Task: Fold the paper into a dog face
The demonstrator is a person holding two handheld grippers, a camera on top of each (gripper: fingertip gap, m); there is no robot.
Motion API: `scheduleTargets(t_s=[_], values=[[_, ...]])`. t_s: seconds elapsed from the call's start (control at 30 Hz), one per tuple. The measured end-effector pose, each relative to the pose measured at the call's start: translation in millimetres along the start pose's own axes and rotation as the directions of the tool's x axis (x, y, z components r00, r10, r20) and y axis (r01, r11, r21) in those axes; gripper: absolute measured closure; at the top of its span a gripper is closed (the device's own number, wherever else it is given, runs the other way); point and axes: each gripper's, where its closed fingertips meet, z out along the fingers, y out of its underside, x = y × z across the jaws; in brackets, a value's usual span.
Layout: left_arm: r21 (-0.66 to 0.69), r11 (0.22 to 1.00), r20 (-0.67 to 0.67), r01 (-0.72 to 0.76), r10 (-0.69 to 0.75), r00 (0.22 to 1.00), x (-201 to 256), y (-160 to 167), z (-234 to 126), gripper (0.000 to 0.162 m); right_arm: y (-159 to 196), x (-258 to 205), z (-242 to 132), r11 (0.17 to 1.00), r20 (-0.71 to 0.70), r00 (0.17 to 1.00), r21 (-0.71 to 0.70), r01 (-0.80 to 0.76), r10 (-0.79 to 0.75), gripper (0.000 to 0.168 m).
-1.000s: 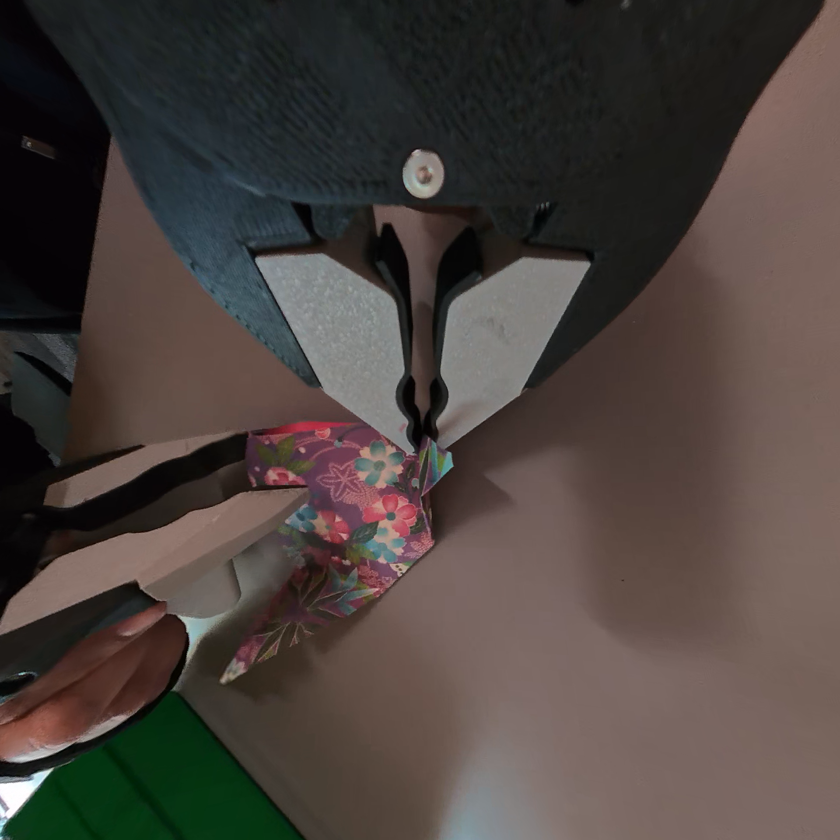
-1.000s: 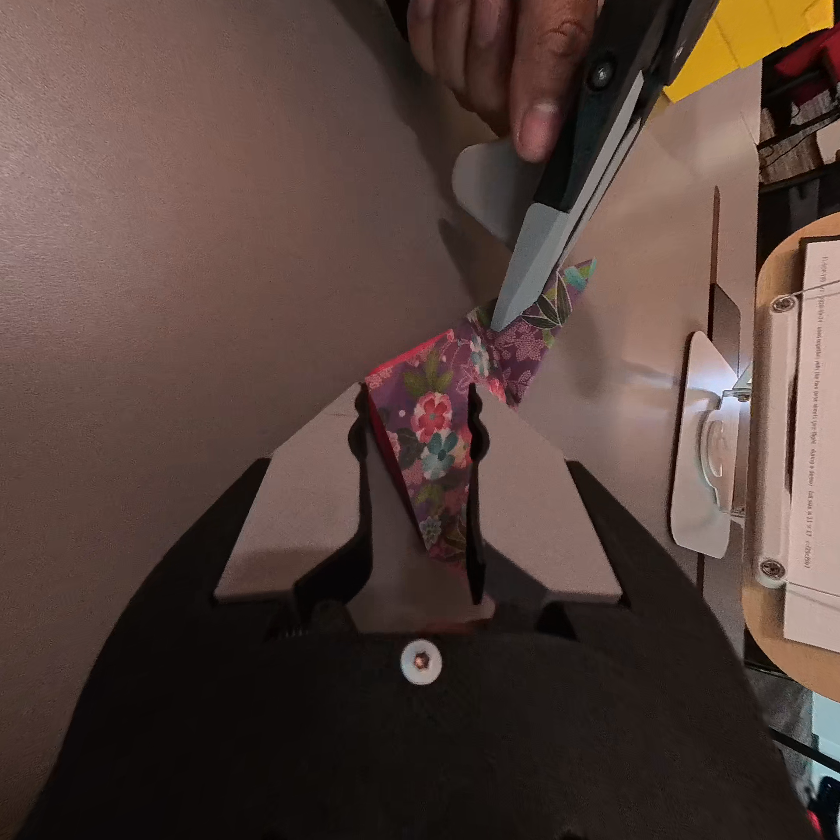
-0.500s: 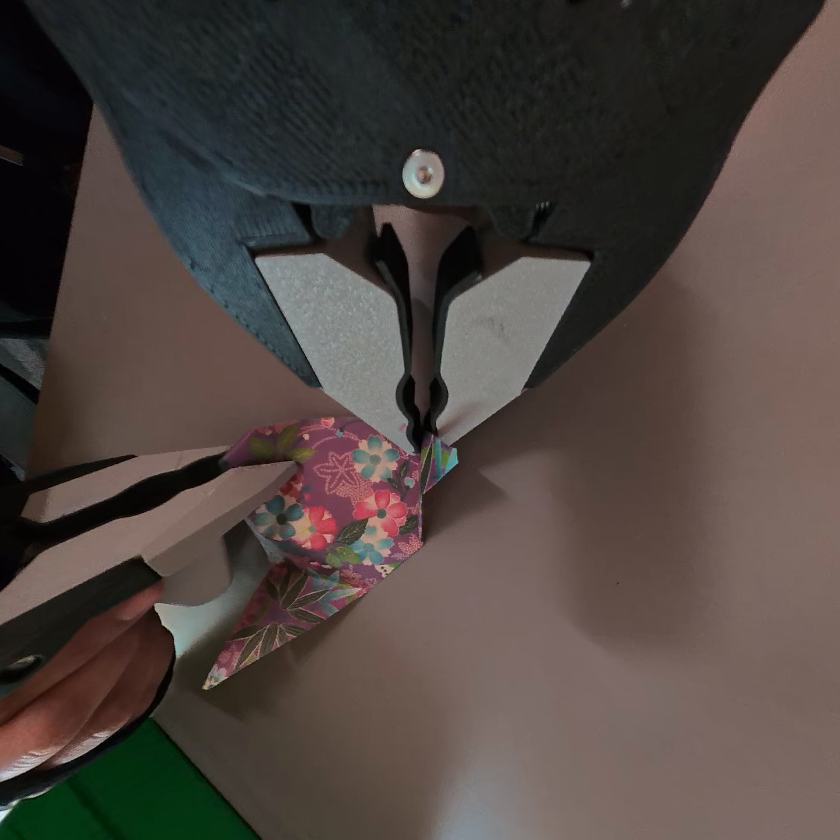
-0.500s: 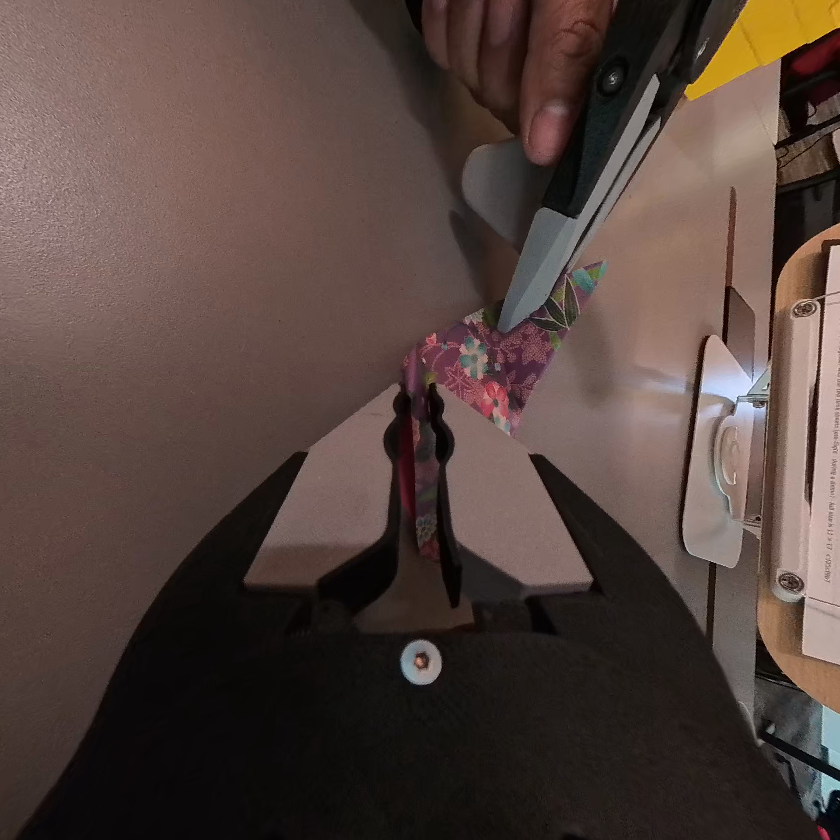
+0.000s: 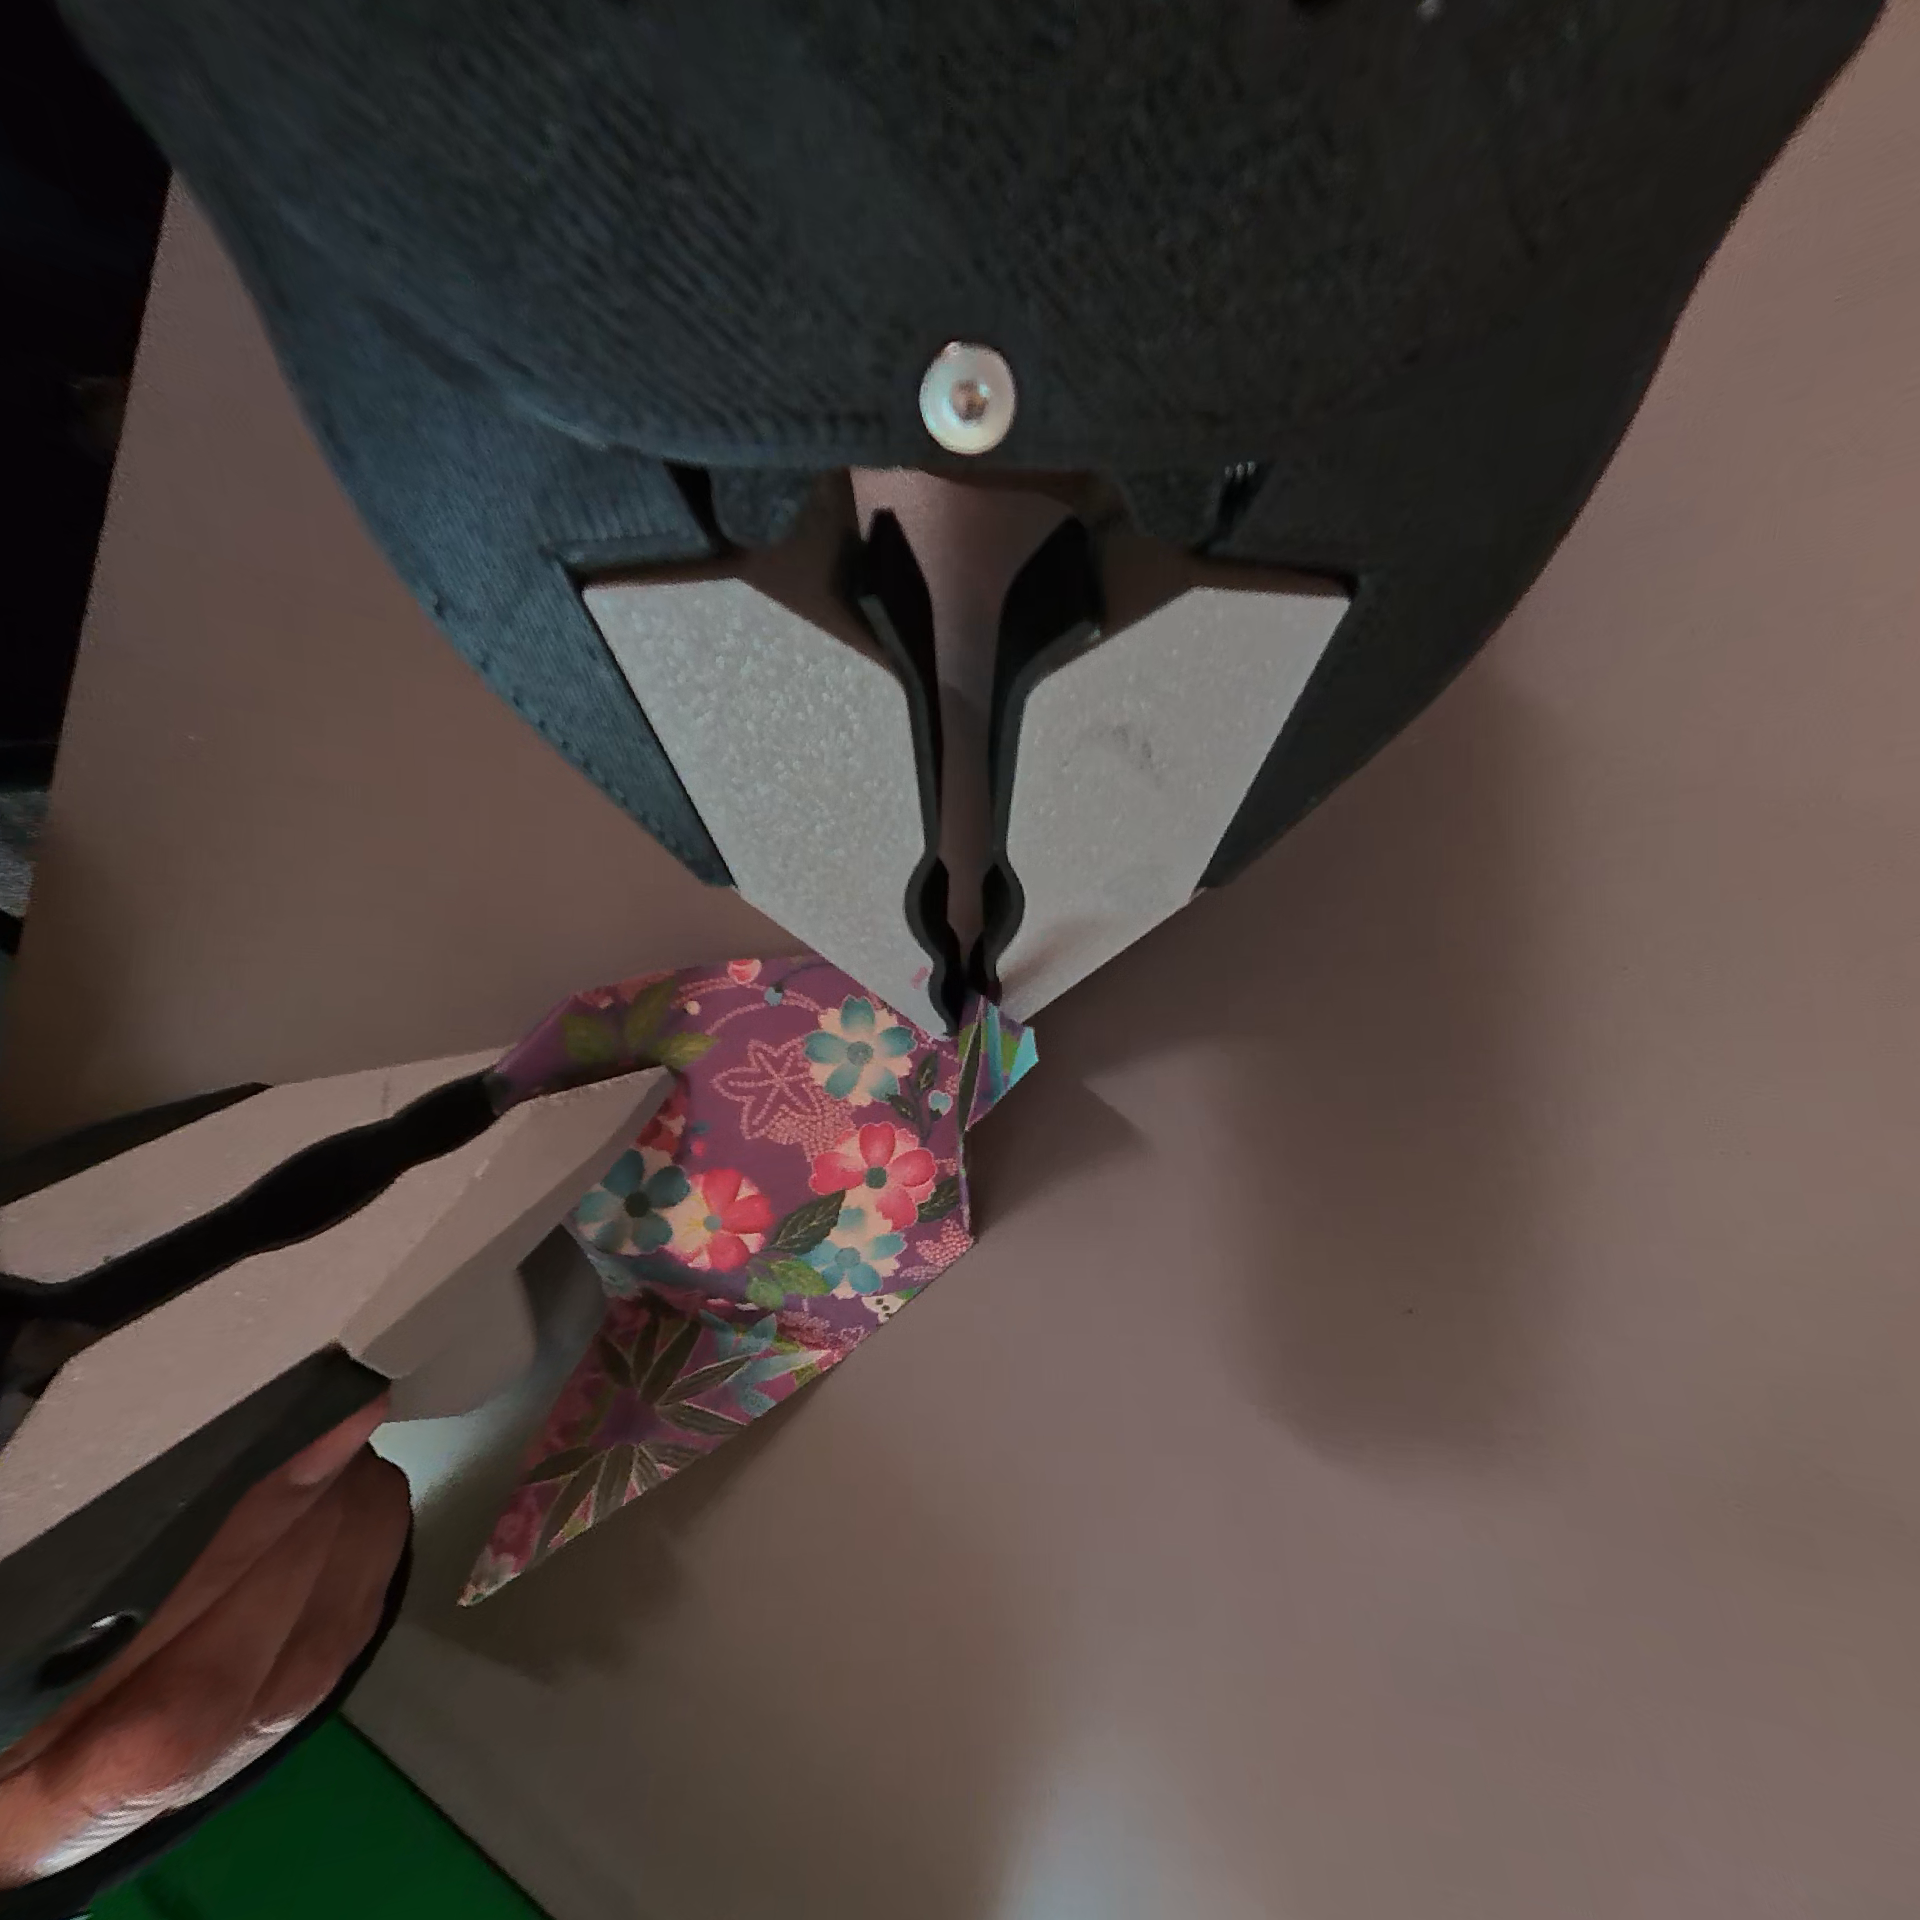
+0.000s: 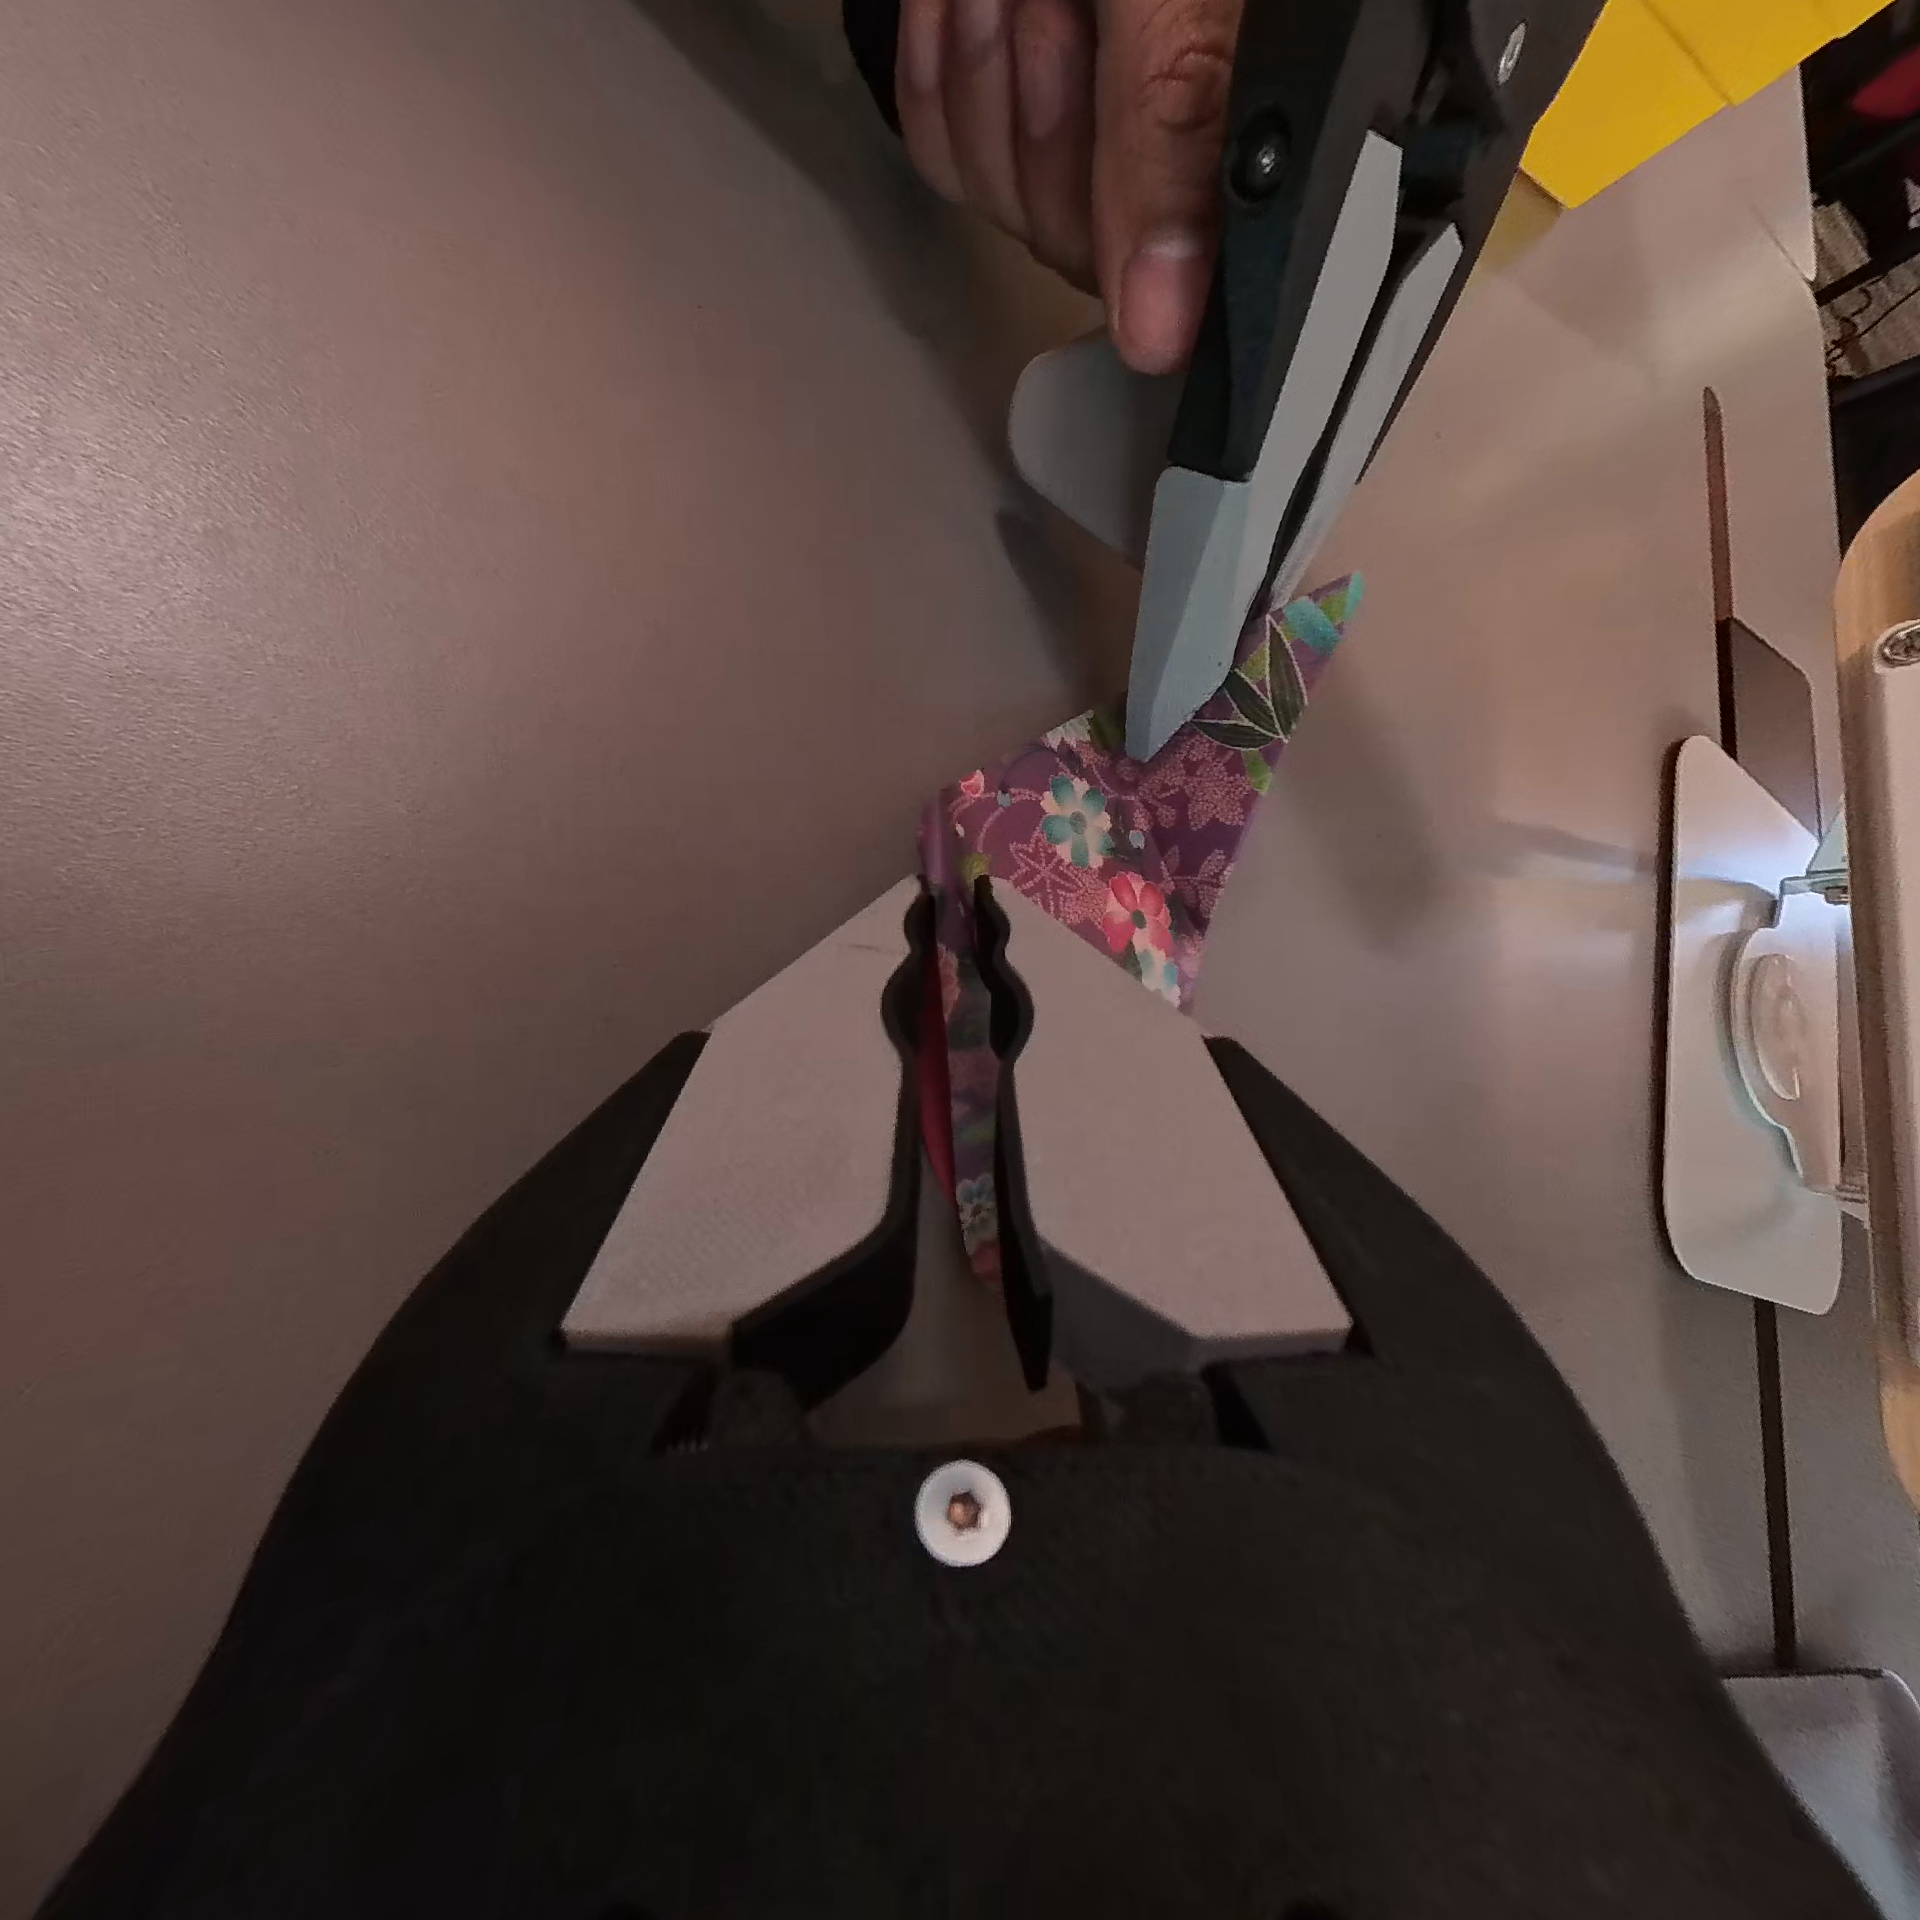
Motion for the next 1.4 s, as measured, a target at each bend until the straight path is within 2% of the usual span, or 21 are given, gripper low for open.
scheduleTargets(t_s=[0.17, 0.3, 0.43, 0.5, 0.6, 0.7, 0.77, 0.83, 1.0, 1.1, 1.2, 1.3, 1.4], values=[[0.002, 1.000, 0.000, -0.008, 0.008, 1.000, 0, 0, -1, 0.162, -1, 1, -1, 1.000, 0.006, 1.000, 0.010, -0.019, 0.019, 0.166], [0.002, 0.999, 0.000, -0.044, 0.044, 0.999, 2, -2, -7, 0.144, -2, 1, -1, 0.999, 0.016, 0.999, 0.018, -0.037, 0.037, 0.167], [0.066, 0.982, 0.018, -0.177, 0.176, 0.984, 11, -15, -27, 0.131, -2, 2, -2, 0.995, 0.042, 0.995, 0.038, -0.097, 0.096, 0.167], [0.088, 0.944, 0.041, -0.316, 0.314, 0.949, 22, -19, -37, 0.131, -1, 3, -3, 0.988, 0.065, 0.988, 0.050, -0.144, 0.141, 0.167], [0.099, 0.804, 0.078, -0.586, 0.581, 0.810, 48, -13, -39, 0.131, 1, 5, -5, 0.975, 0.100, 0.974, 0.065, -0.212, 0.205, 0.167], [0.020, 0.742, 0.067, -0.670, 0.668, 0.741, 55, 2, -23, 0.128, 0, 7, -6, 0.961, 0.126, 0.959, 0.078, -0.266, 0.255, 0.167], [-0.033, 0.718, 0.077, -0.696, 0.696, 0.714, 51, 8, -15, 0.123, 0, 9, -7, 0.953, 0.135, 0.950, 0.083, -0.293, 0.280, 0.168], [-0.025, 0.696, 0.081, -0.717, 0.717, 0.693, 53, 8, -15, 0.120, 0, 10, -8, 0.943, 0.148, 0.940, 0.085, -0.323, 0.308, 0.168], [0.140, 0.638, 0.124, -0.757, 0.747, 0.653, 76, -14, -37, 0.127, 3, 12, -9, 0.916, 0.188, 0.908, 0.080, -0.393, 0.374, 0.168], [0.197, 0.639, 0.068, -0.743, 0.747, 0.661, 90, -14, -45, 0.131, 3, 14, -10, 0.906, 0.193, 0.899, 0.083, -0.415, 0.394, 0.168], [0.114, 0.663, 0.098, -0.740, 0.734, 0.673, 78, -10, -32, 0.137, 0, 15, -12, 0.897, 0.208, 0.889, 0.092, -0.432, 0.407, 0.168], [-0.018, 0.707, 0.144, -0.707, 0.702, 0.698, 55, -3, -9, 0.134, -2, 14, -14, 0.888, 0.228, 0.879, 0.098, -0.449, 0.419, 0.168], [-0.074, 0.713, 0.156, -0.697, 0.698, 0.698, 48, 2, 5, 0.133, -6, 14, -16, 0.875, 0.253, 0.865, 0.112, -0.471, 0.433, 0.168]])
